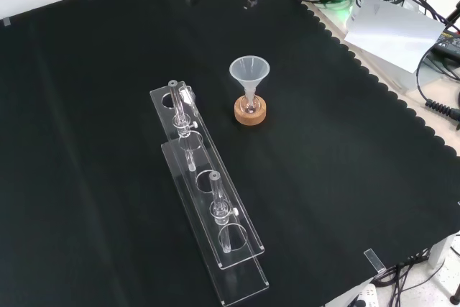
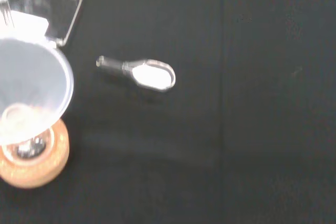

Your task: Pick up the weighing funnel.

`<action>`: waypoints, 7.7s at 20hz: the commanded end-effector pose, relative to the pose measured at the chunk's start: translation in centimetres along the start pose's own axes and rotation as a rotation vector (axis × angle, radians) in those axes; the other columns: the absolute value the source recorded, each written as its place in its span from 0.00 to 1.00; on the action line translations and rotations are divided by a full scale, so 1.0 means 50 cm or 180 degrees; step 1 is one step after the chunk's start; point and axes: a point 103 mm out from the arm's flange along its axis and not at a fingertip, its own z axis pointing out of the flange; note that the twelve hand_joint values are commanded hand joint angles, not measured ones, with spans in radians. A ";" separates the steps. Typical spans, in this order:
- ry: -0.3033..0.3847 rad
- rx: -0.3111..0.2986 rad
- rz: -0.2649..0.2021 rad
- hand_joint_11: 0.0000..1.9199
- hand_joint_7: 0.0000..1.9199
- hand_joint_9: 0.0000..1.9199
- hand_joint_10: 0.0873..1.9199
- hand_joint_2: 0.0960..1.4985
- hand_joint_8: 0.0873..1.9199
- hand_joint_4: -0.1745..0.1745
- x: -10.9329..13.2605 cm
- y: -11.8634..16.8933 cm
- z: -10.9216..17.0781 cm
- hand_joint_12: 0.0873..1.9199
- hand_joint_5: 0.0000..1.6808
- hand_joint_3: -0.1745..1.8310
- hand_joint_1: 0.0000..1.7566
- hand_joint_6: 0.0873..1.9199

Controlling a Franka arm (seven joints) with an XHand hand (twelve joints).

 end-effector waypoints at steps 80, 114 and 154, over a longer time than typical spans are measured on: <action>0.0581 0.0034 -0.0279 0.30 0.29 0.43 0.23 0.37 0.33 0.32 0.028 0.351 0.454 0.64 0.32 0.40 0.47 0.15; 0.0574 0.0012 -0.0331 0.30 0.29 0.43 0.25 0.39 0.35 0.42 0.014 0.377 0.470 0.64 0.44 0.41 0.49 0.38; 0.0251 0.0227 -0.0226 0.39 0.38 0.54 0.19 0.43 0.30 1.00 0.028 0.376 0.446 0.59 0.66 0.45 0.61 0.50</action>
